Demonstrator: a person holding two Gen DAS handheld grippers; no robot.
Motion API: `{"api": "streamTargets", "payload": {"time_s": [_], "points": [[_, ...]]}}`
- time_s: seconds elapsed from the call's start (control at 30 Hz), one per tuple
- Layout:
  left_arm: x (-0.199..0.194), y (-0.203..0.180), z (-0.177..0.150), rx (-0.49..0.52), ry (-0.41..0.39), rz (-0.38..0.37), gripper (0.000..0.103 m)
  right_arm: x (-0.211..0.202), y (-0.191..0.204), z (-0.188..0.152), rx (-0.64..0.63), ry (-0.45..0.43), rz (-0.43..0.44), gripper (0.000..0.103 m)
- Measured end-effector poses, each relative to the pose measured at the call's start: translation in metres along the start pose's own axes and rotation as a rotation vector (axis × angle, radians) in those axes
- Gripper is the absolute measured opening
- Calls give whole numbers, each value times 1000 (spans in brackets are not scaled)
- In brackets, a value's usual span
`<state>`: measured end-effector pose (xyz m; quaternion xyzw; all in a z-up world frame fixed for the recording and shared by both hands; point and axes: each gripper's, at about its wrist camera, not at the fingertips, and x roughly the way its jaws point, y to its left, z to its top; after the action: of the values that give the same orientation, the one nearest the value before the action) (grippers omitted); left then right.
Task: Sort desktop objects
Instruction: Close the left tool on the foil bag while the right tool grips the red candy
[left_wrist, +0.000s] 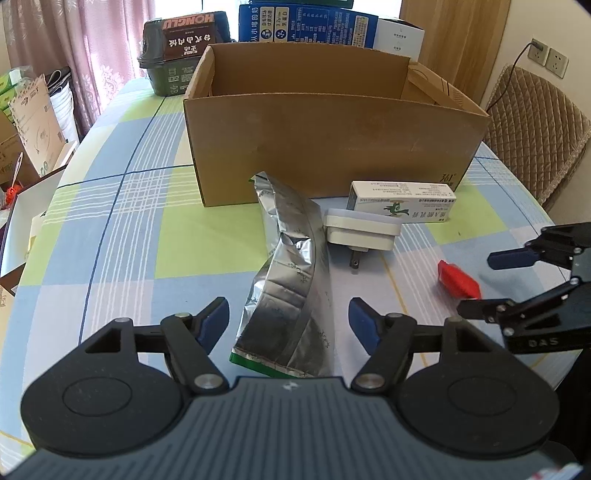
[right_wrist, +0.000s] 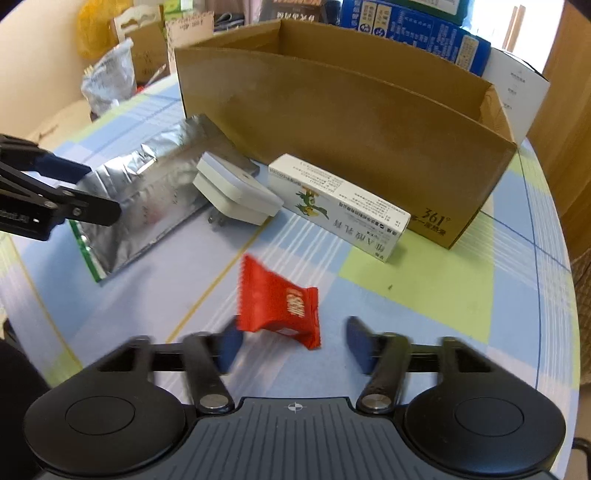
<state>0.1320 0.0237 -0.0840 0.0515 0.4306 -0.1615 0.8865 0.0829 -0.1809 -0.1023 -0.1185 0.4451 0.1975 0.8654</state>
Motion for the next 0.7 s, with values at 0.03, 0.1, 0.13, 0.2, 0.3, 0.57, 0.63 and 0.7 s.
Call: {"api": "streamTargets", "payload": {"time_s": [0.03,0.1,0.13,0.2,0.3,0.57,0.63,0.7], "points": [[0,0,0,-2,0,-1,67,-3,-2,1,17,-8,16,66],[1,1,0,-5,0,-2,68,-3,-4,3,48,-21,43,67],[1,1,0,-5,1,-2,68,-7,-4,5,58,-26,49,67],[1,2,0,-7,1,-2,68,-4,-6,8,99,-32,88,69],[1,3,0,-8,3,1,68,1,-3,10,87,-25,84,71],[3,5,2,-11,0,-1,70,19,-4,6,102,-19,89,71],[3,4,3,-10,-1,-3,70,22,-9,6,141,-15,107,71],[3,4,4,-6,-2,-3,70,24,-9,5,144,-7,107,71]]}}
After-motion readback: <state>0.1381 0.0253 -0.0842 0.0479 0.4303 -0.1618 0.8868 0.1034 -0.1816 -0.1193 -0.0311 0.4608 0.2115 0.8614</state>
